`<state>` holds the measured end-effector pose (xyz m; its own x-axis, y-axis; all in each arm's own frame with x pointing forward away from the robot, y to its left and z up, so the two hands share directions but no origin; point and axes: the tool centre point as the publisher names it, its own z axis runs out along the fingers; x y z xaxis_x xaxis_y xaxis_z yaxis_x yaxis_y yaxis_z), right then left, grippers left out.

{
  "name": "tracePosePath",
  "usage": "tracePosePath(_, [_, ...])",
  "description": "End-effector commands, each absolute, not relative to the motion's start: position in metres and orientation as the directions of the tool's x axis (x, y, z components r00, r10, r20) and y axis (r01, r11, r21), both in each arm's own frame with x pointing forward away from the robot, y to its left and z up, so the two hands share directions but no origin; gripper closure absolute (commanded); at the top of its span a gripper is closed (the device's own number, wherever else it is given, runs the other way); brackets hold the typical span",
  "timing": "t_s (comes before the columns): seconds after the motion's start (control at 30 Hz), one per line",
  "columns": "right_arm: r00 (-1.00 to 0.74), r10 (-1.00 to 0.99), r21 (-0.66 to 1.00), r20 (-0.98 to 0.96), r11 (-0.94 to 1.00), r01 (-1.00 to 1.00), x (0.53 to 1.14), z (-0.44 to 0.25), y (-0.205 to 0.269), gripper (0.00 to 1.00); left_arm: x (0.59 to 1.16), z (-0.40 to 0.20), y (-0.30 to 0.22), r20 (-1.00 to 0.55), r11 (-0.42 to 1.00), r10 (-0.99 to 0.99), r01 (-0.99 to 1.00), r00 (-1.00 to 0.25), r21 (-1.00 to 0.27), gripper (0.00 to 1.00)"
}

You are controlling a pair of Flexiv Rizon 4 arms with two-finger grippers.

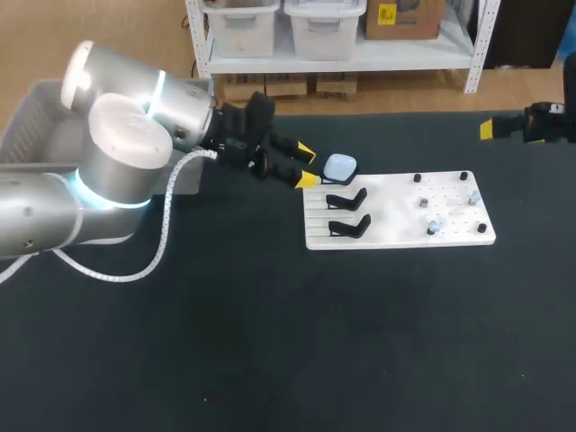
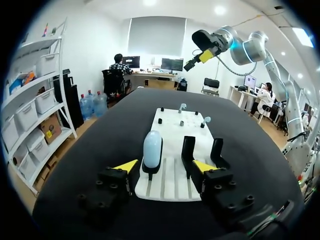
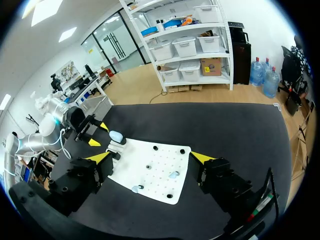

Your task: Pick up each earbud case from the left stands, insert the matching earbuds, close the lid, and place the case in the box.

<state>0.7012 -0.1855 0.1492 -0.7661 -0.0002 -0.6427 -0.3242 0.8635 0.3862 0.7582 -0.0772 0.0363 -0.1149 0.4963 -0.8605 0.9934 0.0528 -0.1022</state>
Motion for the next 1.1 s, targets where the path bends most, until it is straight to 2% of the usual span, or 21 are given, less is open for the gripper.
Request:
tracePosePath(0.03, [-0.766, 0.000, 0.386, -0.643, 0.864, -0.324, 0.701, 0.149, -0.186, 0.00, 0.766, 0.032, -0.083, -0.864, 0.036, 0.490, 0.993, -0.114, -0.111, 0.37])
tracePosePath(0.4, [-0.766, 0.000, 0.386, -0.643, 0.864, -0.324, 0.701, 0.149, -0.186, 0.00, 0.768, 0.025, -0.088, -0.866, 0.026, 0.486, 0.992, -0.118, -0.121, 0.47])
tracePosePath(0.67, [-0.766, 0.000, 0.386, -0.643, 0.864, -0.324, 0.701, 0.149, -0.186, 0.00, 0.771, 0.024, -0.094, -0.865, 0.021, 0.490, 0.993, -0.110, -0.114, 0.47])
tracePosePath(1.1, [-0.766, 0.000, 0.386, -0.643, 0.864, -0.324, 0.701, 0.149, -0.186, 0.00, 0.770, 0.019, -0.100, -0.865, 0.017, 0.489, 0.992, -0.117, -0.125, 0.54])
